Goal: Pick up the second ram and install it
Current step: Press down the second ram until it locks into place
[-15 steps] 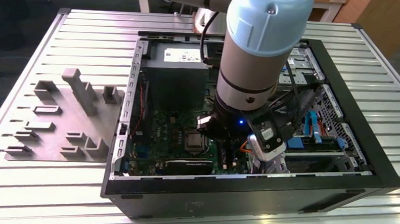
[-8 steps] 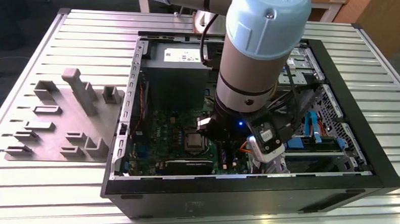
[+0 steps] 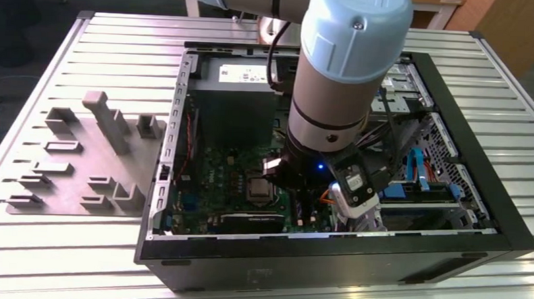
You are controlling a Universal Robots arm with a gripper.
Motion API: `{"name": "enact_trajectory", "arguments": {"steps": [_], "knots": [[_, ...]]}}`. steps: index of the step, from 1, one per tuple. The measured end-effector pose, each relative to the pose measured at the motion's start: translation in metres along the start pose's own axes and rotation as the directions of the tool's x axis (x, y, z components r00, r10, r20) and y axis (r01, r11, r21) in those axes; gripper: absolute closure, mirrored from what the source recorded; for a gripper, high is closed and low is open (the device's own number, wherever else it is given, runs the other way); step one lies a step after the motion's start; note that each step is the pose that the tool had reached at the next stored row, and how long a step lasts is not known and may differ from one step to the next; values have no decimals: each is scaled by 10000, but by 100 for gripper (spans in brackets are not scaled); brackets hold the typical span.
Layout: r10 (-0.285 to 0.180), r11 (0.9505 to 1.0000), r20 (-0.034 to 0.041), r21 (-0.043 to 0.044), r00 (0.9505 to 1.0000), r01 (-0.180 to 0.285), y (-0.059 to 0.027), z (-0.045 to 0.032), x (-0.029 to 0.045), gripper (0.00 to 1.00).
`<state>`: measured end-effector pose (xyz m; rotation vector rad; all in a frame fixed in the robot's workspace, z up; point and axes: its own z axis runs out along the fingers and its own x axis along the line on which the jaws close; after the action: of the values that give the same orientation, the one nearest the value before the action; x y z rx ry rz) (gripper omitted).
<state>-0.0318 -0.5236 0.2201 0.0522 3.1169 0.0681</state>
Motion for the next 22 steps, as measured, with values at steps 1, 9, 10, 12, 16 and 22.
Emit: {"name": "enact_trajectory", "arguments": {"steps": [1,9,10,12,16,22], "knots": [[0,10000,1,-1,10000,0,0,1,0,89],[0,10000,2,-5,10000,0,-1,19,0,89],[0,10000,1,-6,10000,0,0,20,0,89],[0,10000,2,-8,10000,0,0,21,0,89],[1,10000,1,-2,10000,-1,-4,34,1,89],[1,10000,9,-35,10000,-1,2,-11,-1,89]]}}
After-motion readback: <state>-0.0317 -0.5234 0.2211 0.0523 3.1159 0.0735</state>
